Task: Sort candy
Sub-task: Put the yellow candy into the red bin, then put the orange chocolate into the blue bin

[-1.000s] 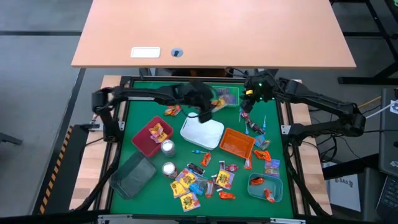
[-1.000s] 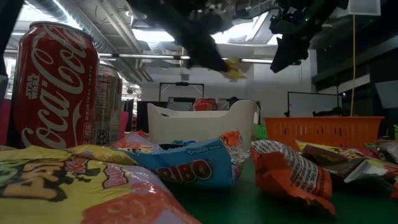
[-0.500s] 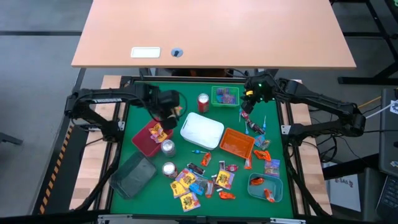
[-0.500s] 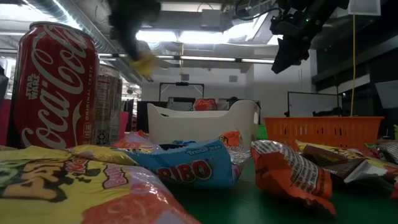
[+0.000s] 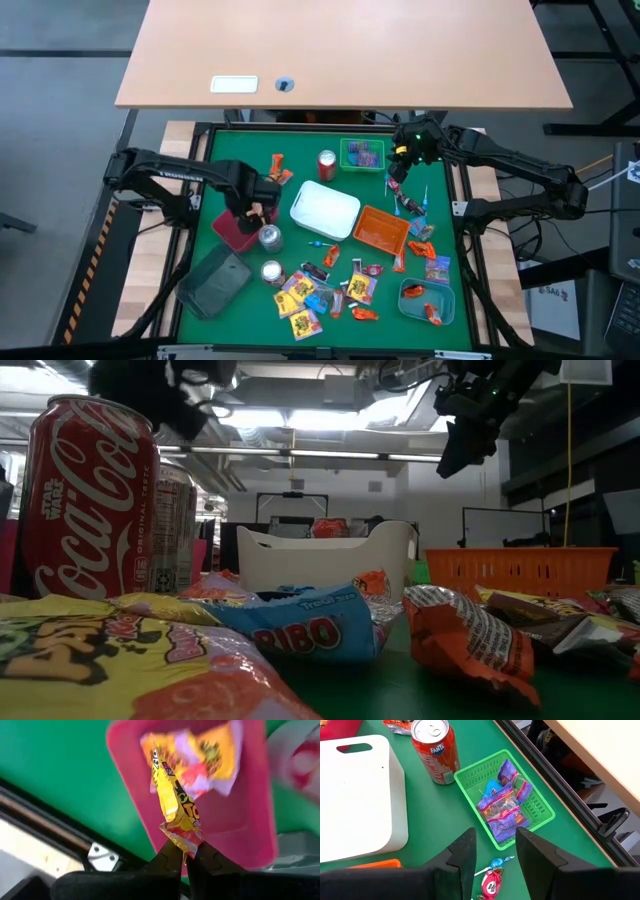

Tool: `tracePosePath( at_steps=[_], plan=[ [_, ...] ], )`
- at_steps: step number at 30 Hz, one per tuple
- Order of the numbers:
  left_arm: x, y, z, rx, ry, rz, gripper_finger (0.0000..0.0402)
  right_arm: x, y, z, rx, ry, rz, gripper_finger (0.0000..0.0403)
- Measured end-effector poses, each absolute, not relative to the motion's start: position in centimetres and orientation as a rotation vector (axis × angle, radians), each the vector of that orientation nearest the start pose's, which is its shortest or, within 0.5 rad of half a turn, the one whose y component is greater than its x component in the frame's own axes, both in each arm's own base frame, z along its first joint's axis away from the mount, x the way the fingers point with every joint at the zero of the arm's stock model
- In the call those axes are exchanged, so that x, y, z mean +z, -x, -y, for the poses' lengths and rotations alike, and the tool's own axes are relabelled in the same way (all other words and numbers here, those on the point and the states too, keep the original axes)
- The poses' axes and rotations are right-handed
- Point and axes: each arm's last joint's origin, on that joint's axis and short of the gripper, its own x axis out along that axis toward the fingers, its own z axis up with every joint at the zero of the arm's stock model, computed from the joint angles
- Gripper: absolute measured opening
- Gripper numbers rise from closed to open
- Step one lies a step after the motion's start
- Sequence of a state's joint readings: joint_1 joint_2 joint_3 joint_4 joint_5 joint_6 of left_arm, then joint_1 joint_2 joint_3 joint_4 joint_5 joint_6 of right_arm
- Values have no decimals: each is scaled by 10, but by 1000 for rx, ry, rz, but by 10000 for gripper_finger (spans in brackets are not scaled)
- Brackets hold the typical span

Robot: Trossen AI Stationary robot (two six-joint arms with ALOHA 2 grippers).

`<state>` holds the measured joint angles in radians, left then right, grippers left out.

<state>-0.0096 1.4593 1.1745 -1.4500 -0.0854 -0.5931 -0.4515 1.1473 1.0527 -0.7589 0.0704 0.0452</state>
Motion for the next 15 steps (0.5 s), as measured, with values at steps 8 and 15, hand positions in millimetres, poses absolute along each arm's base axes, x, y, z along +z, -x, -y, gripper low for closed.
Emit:
tracePosePath(
  at_steps=[8,15],
  plan=[
    [244,-219,4,596,344,-1707,29,308,-201,100,-509,-205,-836,136],
    [243,-222,4,589,350,-1680,92,308,-201,100,-509,-205,-836,136]
  ],
)
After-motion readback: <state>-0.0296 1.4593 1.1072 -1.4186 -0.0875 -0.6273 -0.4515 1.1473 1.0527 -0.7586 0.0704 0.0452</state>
